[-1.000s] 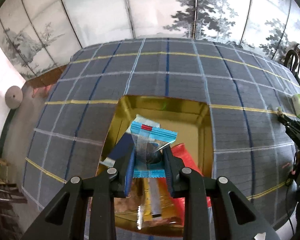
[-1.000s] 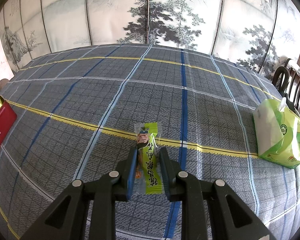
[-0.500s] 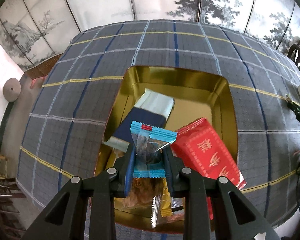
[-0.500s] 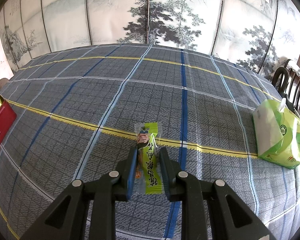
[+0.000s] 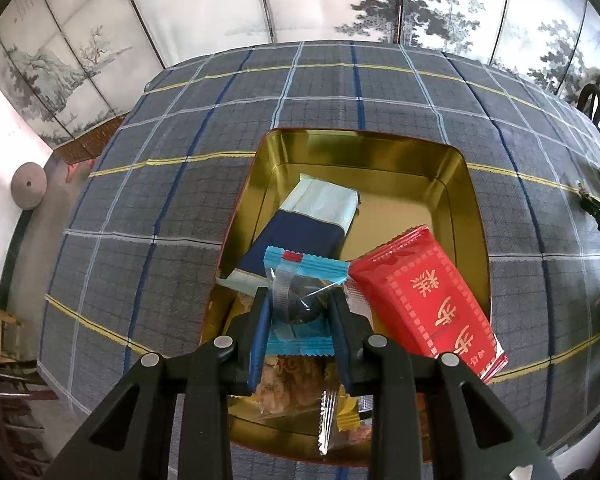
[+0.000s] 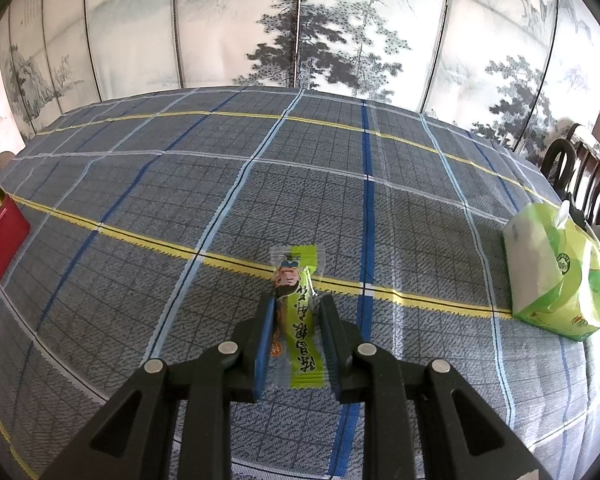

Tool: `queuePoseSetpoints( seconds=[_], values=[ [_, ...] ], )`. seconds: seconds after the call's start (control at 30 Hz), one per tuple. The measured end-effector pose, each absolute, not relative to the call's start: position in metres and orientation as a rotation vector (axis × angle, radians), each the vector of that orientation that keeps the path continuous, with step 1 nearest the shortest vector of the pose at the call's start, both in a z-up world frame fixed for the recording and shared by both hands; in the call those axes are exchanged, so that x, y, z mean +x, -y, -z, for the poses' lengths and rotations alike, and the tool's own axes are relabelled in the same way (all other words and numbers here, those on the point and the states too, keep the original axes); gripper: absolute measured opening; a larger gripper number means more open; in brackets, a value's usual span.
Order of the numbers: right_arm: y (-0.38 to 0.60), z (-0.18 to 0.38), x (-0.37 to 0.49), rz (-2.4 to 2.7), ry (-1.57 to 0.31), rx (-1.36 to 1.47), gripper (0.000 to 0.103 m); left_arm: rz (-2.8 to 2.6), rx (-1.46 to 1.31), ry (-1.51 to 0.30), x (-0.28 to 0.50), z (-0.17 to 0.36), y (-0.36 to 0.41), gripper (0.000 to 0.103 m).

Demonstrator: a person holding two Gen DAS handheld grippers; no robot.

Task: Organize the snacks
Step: 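Carry the blue candy into the gold tin and open the left gripper, then carry the green snack stick into the gold tin and open the right gripper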

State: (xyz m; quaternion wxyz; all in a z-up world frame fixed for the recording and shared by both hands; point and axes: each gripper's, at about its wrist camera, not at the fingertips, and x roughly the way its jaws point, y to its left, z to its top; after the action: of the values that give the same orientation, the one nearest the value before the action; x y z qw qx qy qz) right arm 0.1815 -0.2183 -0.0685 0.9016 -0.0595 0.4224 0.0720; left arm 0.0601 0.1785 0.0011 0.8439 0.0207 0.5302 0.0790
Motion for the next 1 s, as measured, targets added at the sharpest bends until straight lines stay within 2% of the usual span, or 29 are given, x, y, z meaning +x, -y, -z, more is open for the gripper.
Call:
queuePoseSetpoints(
  seconds=[0.2, 0.43, 0.57, 1.0],
  values=[
    [0.219, 0.068, 0.181, -0.147, -0.873, -0.127, 0.023, -0.165, 0.063, -1.117, 0.059, -0.003, -0.177, 0.028],
    [0.219, 0.067, 0.182, -0.129, -0.872, -0.135, 0.023, -0.181, 0.062, -1.103, 0.058, -0.005, -0.177, 0.042],
    [0.221, 0.066, 0.183, -0.101, -0.880, -0.121, 0.022, -0.173, 0.055, -1.092, 0.056, -0.007, -0.177, 0.057],
    [0.199, 0.056, 0.170, -0.078, -0.893, -0.073, 0.021, -0.201, 0.047, -0.997, 0.031, -0.029, -0.179, 0.073]
  ],
)
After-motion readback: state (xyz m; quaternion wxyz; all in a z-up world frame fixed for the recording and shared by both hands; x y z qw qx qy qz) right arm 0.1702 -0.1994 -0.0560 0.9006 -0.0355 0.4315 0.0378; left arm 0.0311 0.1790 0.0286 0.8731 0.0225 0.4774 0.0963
